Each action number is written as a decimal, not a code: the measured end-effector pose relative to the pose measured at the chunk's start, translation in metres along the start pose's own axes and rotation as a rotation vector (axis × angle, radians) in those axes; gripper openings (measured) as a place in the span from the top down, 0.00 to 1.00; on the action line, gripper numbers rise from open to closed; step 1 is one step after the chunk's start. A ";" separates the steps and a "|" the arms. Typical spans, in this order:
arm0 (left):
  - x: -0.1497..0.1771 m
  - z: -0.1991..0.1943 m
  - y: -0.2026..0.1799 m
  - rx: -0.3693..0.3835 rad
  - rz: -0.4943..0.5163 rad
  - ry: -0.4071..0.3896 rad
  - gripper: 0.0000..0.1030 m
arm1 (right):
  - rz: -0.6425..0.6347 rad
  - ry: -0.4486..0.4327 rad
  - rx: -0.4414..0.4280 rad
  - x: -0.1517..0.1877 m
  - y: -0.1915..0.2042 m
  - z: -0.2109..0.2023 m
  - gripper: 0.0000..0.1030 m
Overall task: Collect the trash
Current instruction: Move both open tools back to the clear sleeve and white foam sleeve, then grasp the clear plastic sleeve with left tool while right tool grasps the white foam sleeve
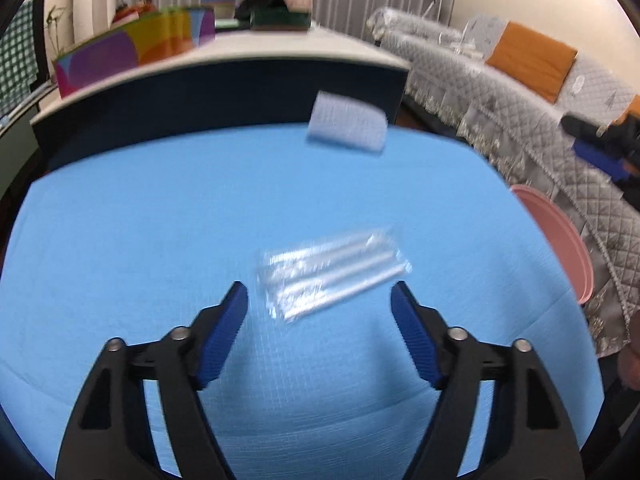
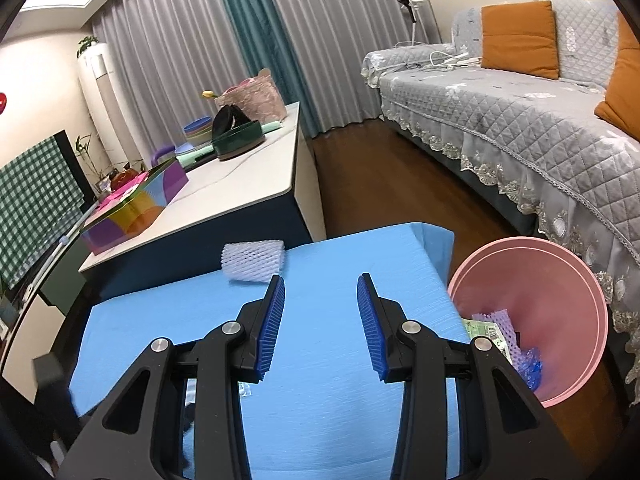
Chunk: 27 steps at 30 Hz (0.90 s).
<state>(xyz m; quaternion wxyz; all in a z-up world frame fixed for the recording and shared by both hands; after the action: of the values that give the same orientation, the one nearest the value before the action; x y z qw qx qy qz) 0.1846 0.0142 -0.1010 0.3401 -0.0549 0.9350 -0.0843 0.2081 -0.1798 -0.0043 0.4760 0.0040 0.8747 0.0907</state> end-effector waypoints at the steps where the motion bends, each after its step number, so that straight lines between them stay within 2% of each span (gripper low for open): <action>1: 0.002 0.003 0.002 -0.016 -0.001 0.007 0.27 | 0.001 0.001 -0.002 0.000 0.000 0.000 0.62; 3: 0.002 0.007 0.006 -0.042 -0.011 0.012 0.23 | -0.002 0.006 -0.001 0.001 0.000 0.001 0.62; 8: -0.006 0.014 0.011 -0.072 -0.058 0.018 0.23 | -0.007 0.026 0.009 0.008 -0.008 0.004 0.62; 13: -0.008 0.023 0.007 -0.102 -0.043 0.032 0.23 | -0.012 0.050 0.016 0.016 -0.014 0.011 0.62; 17: -0.008 0.033 0.000 -0.101 -0.019 0.055 0.23 | -0.020 0.067 0.017 0.021 -0.015 0.018 0.62; 19: -0.008 0.036 -0.002 -0.093 -0.016 0.065 0.23 | -0.023 0.074 0.017 0.024 -0.015 0.022 0.56; 21: -0.010 0.039 -0.004 -0.075 -0.020 0.066 0.25 | -0.026 0.080 0.015 0.025 -0.014 0.027 0.54; 24: -0.013 0.041 -0.008 -0.050 -0.013 0.060 0.44 | -0.026 0.094 0.005 0.029 -0.010 0.036 0.53; 27: -0.018 0.041 -0.012 -0.014 0.000 0.047 0.77 | -0.027 0.111 -0.013 0.030 -0.004 0.047 0.53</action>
<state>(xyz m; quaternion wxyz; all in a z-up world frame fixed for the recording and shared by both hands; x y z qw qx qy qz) 0.2247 0.0000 -0.1182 0.3175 -0.0553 0.9433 -0.0792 0.2315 -0.1739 -0.0553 0.4279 -0.0159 0.8992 0.0900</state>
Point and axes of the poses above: each gripper's, at about its wrist camera, not at the fingertips, and z roughly the way its jaws point, y to its left, x to its underside, the point moved 10 cm from there along z, roughly the way its jaws point, and after that the axes turned 10 degrees about -z, right-handed, at the moved point
